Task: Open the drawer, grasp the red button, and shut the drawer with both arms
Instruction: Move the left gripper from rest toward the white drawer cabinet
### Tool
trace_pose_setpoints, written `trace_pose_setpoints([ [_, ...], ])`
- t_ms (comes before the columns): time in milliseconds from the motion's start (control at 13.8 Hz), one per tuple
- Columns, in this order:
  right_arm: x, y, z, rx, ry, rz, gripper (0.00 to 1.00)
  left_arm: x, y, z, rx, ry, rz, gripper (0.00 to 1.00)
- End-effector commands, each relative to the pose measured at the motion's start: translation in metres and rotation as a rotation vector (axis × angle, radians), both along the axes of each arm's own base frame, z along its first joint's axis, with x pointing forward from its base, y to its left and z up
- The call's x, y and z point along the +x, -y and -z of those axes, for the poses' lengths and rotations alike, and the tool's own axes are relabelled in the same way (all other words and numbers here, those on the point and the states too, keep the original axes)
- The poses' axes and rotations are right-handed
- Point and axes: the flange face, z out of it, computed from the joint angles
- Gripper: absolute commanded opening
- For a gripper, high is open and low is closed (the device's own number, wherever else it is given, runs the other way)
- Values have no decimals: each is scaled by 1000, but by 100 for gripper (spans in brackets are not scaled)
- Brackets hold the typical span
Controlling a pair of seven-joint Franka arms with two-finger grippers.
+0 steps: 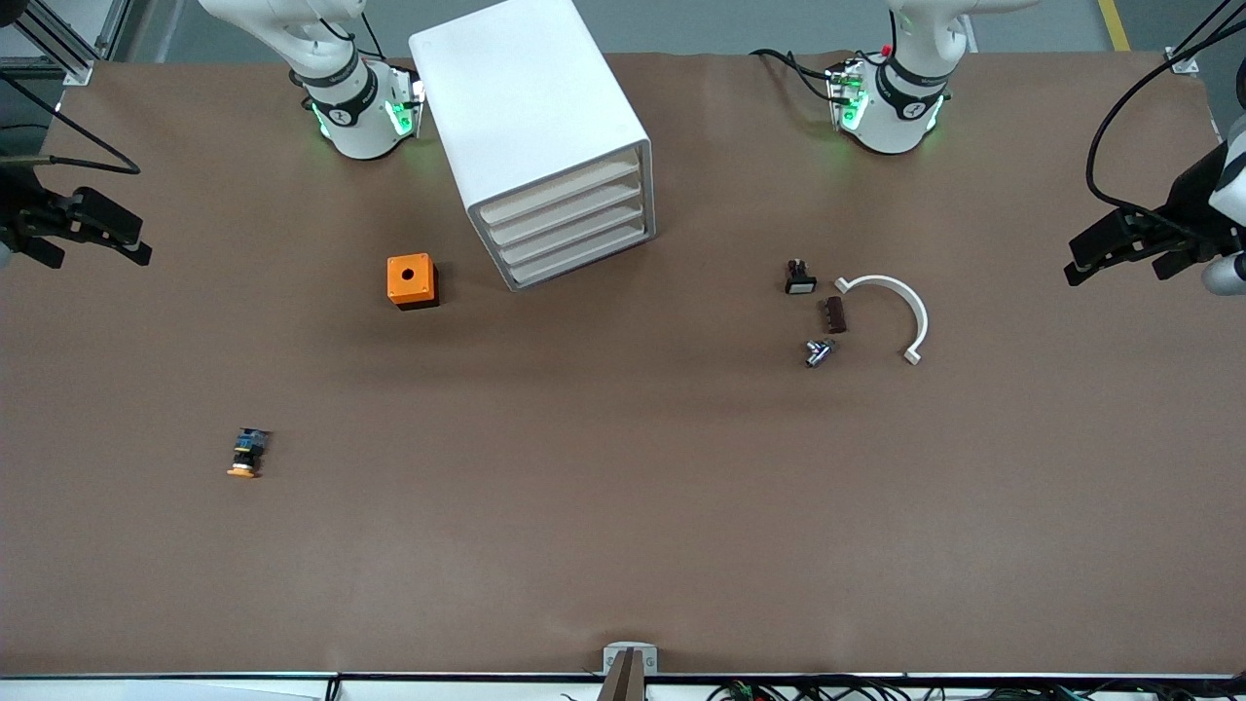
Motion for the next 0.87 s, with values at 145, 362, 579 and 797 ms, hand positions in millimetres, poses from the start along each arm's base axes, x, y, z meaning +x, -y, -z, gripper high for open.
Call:
trace_pose_setpoints([
  [145,-5,2,-3,-2,3,-4,100,-1,-2,-3,-4,3,15,100],
  [362,-5,2,-3,-2,4,-4,100,-1,0,-3,-11,1,18,100],
  [579,-5,2,-3,0,3,-4,100,-3,12,-10,-94,4,16,100],
  [797,-5,2,-3,-2,4,-4,100,-8,21,-11,-276,-44,10,100],
])
